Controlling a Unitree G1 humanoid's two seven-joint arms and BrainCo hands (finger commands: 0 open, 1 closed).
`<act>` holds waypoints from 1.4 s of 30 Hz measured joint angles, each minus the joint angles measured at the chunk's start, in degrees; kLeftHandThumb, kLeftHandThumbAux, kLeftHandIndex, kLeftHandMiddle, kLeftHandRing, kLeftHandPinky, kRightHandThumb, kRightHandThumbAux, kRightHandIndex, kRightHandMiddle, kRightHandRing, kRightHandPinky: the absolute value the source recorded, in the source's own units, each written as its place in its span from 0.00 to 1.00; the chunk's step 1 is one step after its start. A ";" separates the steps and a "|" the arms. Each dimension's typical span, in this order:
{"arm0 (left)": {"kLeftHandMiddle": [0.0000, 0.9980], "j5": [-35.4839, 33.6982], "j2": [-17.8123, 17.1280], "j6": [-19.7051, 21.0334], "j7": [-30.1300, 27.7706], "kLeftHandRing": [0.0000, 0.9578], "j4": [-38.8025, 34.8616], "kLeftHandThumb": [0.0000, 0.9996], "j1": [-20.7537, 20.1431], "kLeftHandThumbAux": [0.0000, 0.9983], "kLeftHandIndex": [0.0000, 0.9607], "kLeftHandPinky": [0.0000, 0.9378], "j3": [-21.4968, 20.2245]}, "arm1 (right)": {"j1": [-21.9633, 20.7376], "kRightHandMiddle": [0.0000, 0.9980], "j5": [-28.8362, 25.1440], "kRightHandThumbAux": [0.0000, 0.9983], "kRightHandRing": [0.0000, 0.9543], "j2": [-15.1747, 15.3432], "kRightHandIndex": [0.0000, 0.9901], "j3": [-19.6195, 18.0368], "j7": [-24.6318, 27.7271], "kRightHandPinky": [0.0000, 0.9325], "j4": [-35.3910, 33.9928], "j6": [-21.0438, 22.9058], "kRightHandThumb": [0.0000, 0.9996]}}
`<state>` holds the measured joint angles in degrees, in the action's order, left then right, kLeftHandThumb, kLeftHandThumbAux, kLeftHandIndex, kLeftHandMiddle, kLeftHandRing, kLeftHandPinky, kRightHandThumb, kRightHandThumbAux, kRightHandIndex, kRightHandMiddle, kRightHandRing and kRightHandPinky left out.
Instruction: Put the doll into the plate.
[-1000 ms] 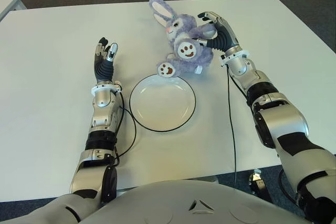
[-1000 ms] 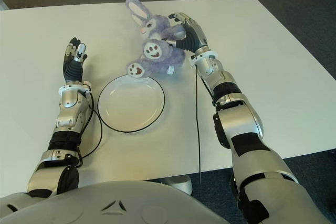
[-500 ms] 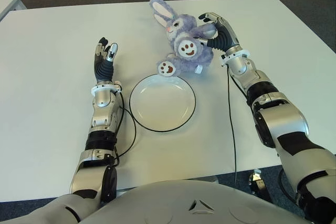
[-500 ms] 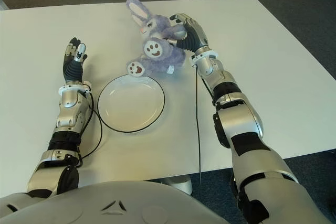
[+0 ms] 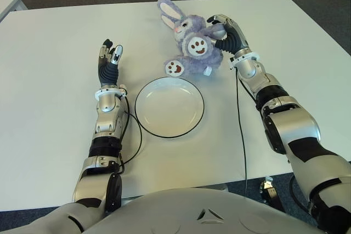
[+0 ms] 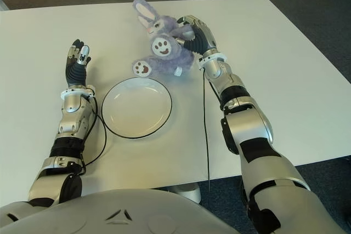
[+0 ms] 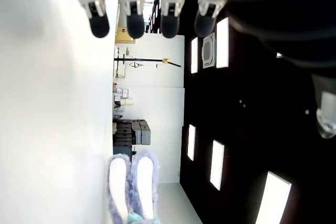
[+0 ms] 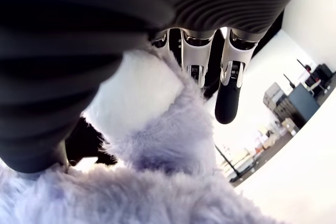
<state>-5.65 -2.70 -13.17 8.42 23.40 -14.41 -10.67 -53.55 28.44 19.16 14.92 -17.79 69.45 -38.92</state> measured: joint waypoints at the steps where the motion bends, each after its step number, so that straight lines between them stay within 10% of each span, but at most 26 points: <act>1: 0.02 0.00 0.00 0.00 0.00 0.00 0.00 0.00 0.00 0.41 0.00 0.00 0.01 | -0.01 0.25 0.00 0.62 0.26 -0.10 0.24 -0.01 -0.05 0.29 0.05 0.01 0.35; 42: 0.02 0.00 -0.37 -0.42 -0.18 0.00 0.07 0.00 0.09 0.41 0.00 0.00 -0.02 | -1.74 0.34 -0.75 0.66 0.40 -4.67 0.25 -0.60 -5.08 0.45 3.00 3.44 0.46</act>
<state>-5.65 -3.07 -13.60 8.23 23.48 -14.32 -10.69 -55.29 27.69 14.49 14.32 -22.87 72.45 -35.48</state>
